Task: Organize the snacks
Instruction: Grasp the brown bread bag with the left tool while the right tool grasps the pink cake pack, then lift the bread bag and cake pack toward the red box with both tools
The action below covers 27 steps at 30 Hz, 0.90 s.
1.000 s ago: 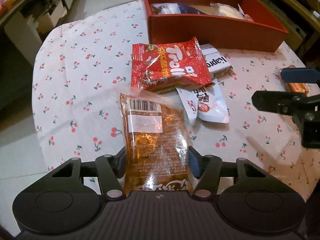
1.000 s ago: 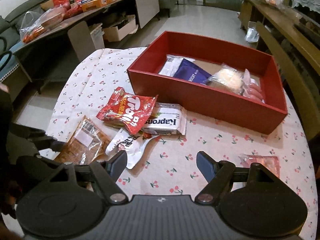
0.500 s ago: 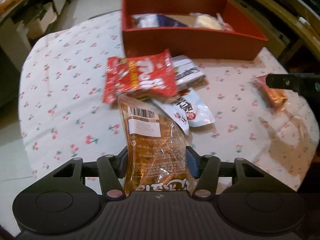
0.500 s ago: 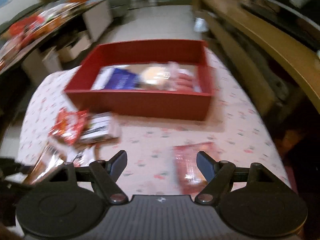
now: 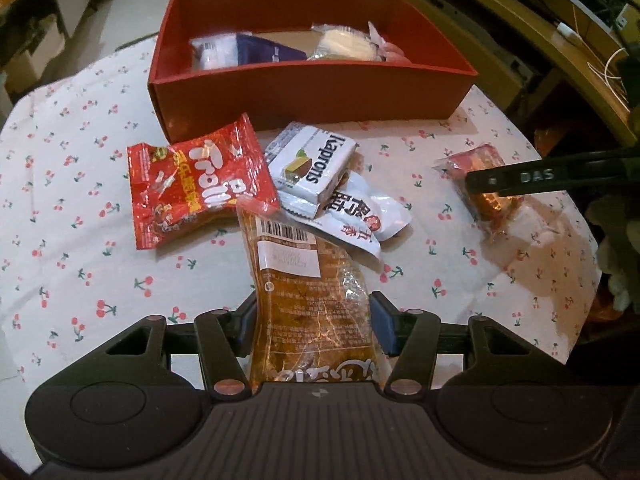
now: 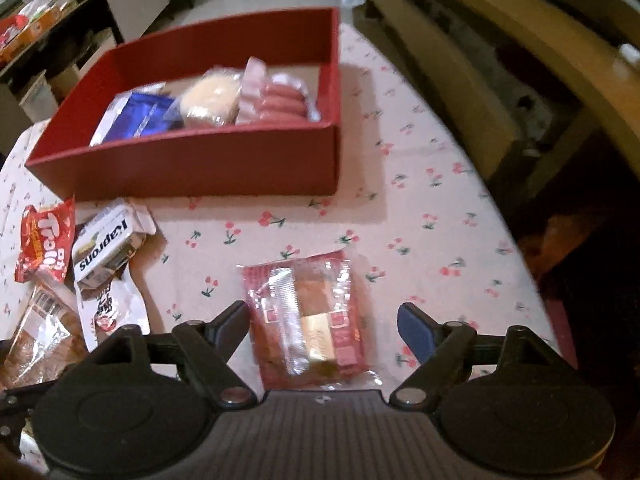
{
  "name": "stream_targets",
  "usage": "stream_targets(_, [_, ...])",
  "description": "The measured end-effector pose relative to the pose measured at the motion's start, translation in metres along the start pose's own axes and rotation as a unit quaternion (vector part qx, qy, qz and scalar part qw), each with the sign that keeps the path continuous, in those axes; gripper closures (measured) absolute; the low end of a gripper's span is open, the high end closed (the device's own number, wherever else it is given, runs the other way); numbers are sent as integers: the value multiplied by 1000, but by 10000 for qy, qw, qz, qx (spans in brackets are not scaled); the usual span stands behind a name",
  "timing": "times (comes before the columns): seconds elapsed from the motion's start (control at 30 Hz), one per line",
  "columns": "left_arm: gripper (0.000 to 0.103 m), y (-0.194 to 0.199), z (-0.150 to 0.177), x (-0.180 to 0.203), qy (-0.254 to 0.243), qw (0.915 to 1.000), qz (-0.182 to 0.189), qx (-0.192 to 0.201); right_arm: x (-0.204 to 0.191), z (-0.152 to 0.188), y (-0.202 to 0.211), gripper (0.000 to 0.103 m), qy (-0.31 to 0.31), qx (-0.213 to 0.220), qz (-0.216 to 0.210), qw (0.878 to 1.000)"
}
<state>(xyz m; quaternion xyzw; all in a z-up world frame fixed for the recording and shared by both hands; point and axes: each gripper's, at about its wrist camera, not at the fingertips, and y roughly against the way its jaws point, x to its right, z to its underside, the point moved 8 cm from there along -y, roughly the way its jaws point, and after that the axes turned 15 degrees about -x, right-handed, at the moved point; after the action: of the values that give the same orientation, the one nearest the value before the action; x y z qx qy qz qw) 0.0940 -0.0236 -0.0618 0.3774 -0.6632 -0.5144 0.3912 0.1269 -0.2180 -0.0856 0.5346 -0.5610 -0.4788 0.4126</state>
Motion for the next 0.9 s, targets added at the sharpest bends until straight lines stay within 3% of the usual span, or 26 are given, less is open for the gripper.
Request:
stream_targets(0.13, [39,-6,1,-2,42,9999,18,-121,-1,-3,-15,2,128,-104,177,9997])
stream_targets(0.23, [36,-11,1,-4,53,9998,-28,-196,-2,-1,-13,4,79,-62,128,9999])
stream_targets(0.37, [31,-15,0,-7,71,9997,-81,-228,-12,5,-7,22,270,32,147,9995])
stream_targets(0.47, [25,-19,0,-9,91,9995,-131,-275,-21,9,-4,30,378,28,156,9992])
stream_targets(0.7, [38,-16,4,-10,80,9995,-233,-218,-40,25,1,30,647,-17,72,9979])
stream_targets(0.9, [41,-7,9,-8,58,9996,-253,-101,-63,49,13,30,913,75,-80,9958])
